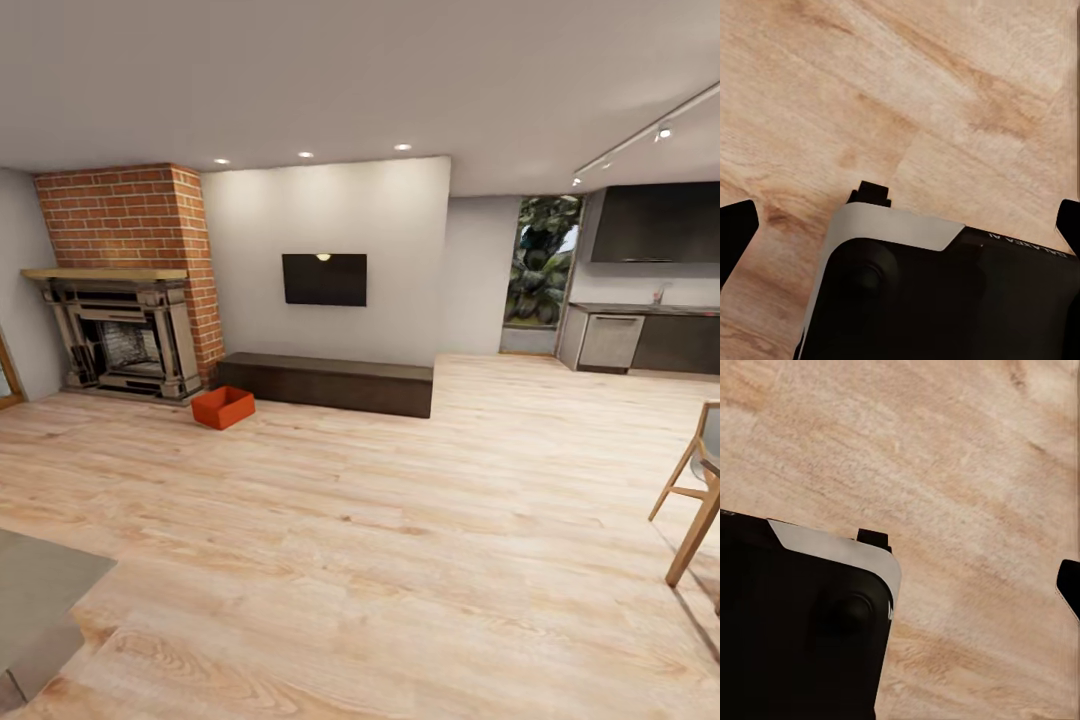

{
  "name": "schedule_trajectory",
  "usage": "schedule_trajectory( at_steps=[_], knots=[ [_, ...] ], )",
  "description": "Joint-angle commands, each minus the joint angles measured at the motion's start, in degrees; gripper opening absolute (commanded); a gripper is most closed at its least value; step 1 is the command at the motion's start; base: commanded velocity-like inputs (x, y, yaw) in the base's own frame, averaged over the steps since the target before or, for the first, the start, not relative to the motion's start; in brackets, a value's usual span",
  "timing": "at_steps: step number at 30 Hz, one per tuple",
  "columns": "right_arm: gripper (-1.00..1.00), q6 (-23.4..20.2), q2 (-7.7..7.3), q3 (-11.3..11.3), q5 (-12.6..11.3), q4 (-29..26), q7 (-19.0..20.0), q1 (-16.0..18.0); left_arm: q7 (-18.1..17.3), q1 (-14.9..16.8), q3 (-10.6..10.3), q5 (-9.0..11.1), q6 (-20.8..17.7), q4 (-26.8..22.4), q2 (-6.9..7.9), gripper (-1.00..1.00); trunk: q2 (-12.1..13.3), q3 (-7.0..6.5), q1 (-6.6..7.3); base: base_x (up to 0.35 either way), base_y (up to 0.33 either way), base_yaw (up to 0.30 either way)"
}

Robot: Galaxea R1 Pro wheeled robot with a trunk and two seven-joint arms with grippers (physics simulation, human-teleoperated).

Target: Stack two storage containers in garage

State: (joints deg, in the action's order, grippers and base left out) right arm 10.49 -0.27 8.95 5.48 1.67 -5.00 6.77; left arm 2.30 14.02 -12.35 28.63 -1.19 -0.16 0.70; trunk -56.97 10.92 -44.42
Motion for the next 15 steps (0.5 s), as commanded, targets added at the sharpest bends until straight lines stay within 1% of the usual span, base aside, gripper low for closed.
schedule_trajectory(
  at_steps=[1,15],
  knots=[
    [1.0,0.2,0.01,0.2,0.6,0.2,-0.4,0.1,0.1,0.0,-0.5,0.5,-0.1,0.0,0.0,1.0,0.0,0.08,-0.04,0.324,0.0,0.0],
    [1.0,0.2,0.1,0.1,0.6,0.2,-0.7,0.1,0.2,0.0,-0.5,0.5,0.2,0.0,0.0,1.0,0.0,0.08,-0.04,0.324,0.0,0.0]
  ],
)
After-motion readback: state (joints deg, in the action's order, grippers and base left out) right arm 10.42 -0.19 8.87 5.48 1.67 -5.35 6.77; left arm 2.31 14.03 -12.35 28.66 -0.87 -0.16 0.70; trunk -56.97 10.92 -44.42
